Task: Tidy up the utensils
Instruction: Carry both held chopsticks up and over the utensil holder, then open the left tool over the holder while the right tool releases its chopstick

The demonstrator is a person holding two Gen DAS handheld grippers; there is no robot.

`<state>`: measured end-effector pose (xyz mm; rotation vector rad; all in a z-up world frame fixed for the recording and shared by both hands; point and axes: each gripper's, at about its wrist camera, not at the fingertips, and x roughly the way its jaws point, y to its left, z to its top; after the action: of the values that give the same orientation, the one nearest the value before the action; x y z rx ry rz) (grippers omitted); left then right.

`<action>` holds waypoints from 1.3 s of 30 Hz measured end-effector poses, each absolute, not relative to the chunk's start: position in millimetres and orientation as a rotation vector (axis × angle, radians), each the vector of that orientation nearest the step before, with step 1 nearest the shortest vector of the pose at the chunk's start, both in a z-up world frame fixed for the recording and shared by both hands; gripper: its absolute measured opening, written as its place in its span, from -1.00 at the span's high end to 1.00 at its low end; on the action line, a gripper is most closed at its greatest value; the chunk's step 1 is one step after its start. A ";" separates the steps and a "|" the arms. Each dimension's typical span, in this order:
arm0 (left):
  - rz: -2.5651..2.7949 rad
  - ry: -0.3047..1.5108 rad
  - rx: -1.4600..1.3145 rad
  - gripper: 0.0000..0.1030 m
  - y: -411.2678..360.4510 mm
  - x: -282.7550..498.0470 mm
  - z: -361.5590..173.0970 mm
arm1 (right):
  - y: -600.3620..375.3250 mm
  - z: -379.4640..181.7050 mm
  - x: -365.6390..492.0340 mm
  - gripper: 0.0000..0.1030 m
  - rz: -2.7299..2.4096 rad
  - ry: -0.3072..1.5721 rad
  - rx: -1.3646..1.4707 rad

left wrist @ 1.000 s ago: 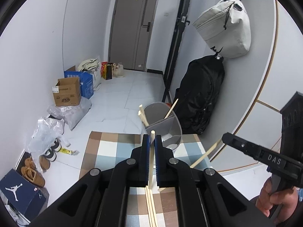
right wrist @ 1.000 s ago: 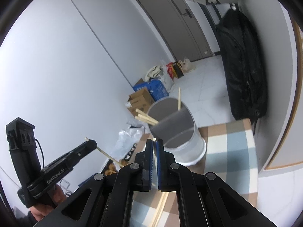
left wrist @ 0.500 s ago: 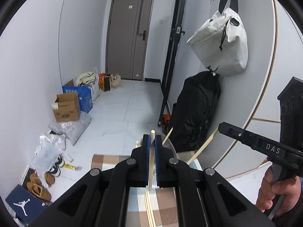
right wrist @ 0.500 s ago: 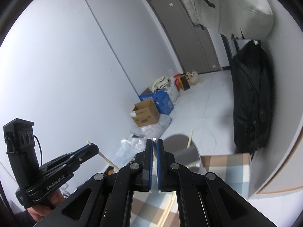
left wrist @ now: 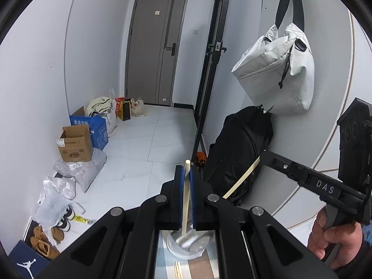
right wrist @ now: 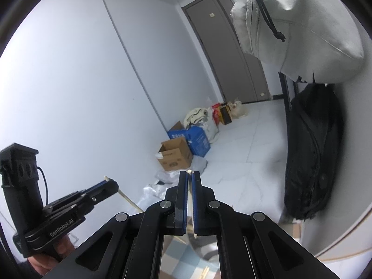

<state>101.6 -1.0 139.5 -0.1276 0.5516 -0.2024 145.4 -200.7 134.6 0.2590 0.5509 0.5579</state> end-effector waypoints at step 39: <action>-0.332 0.731 -0.152 0.98 -12.2 173.0 46.0 | -171.6 32.4 207.6 0.92 0.582 0.728 0.145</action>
<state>173.0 -12.2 46.0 -0.1524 0.7312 -0.3322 207.6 -171.6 32.4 0.1446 0.7282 0.5825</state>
